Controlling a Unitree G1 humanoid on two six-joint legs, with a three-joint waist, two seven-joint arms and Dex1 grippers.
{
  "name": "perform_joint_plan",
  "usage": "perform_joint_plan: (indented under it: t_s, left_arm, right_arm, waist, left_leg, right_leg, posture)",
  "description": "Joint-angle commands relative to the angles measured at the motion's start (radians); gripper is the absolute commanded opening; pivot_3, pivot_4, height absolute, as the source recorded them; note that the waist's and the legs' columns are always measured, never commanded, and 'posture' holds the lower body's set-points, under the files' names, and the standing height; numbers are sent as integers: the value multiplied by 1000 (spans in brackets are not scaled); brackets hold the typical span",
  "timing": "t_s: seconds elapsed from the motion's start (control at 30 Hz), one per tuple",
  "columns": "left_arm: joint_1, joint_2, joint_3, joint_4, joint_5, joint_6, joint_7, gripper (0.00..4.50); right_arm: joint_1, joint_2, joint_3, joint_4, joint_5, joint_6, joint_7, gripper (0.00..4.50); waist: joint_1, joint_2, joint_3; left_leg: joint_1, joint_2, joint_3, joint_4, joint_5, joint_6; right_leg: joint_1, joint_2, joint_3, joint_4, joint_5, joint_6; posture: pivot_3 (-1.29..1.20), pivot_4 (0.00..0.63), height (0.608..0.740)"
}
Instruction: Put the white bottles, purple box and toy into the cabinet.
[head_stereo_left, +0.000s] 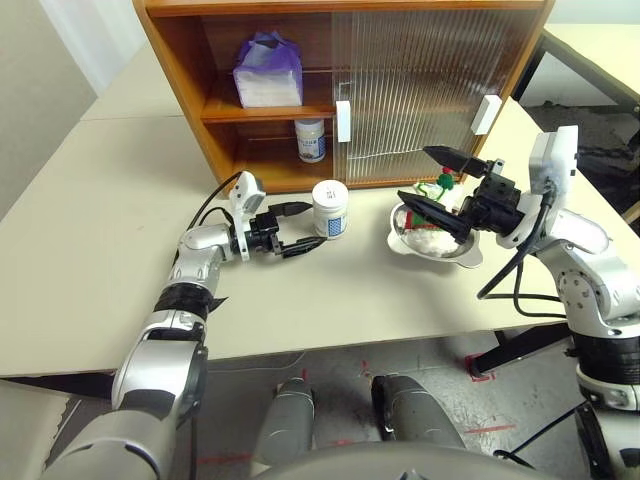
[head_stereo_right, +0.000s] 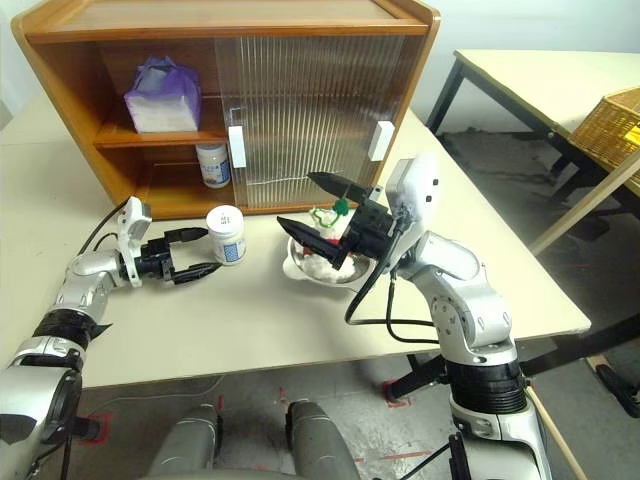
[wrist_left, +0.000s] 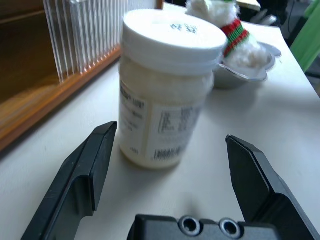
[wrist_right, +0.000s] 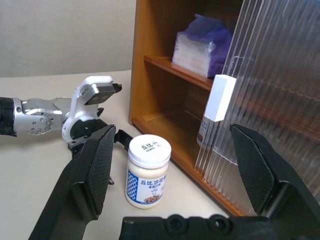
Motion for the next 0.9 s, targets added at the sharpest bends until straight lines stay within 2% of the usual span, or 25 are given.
perform_joint_plan:
  t_s: [0.03,0.67,0.77,0.83,0.9]
  left_arm:
    - [-17,-18,-1,37,11,-20,14,4482]
    - [-56,-44,-11,137,53,-67,70,4482]
    - [-57,-43,-9,160,68,-63,87,3865]
    - [-58,-43,-10,174,75,-71,97,3235]
    - [-61,-44,-2,182,70,-68,108,3061]
  right_arm:
    - [13,-11,-16,-28,-1,4,-8,4500]
    - [36,-24,-25,-57,7,7,-33,4500]
    - [36,-26,-26,-59,8,8,-35,4500]
    - [36,-26,-26,-60,9,8,-36,4500]
    - [38,-27,-25,-61,10,9,-37,4500]
  waist:
    - [-4,0,-1]
    - [-27,1,-8]
    - [-28,1,-8]
    - [-28,1,-8]
    - [-28,1,-8]
  left_leg:
    - [0,0,0,0,0,0]
    - [1,0,1,2,0,1]
    - [1,-1,1,2,0,1]
    - [1,-1,1,2,0,1]
    - [1,-1,1,2,0,1]
  right_leg:
    - [0,0,0,0,0,0]
    - [2,0,0,0,0,1]
    - [2,0,0,0,0,1]
    - [2,0,0,0,0,1]
    - [3,0,0,0,0,1]
  posture:
    - [-90,62,740]
    - [-114,66,740]
    - [-115,68,740]
    - [-115,69,740]
    - [-114,70,740]
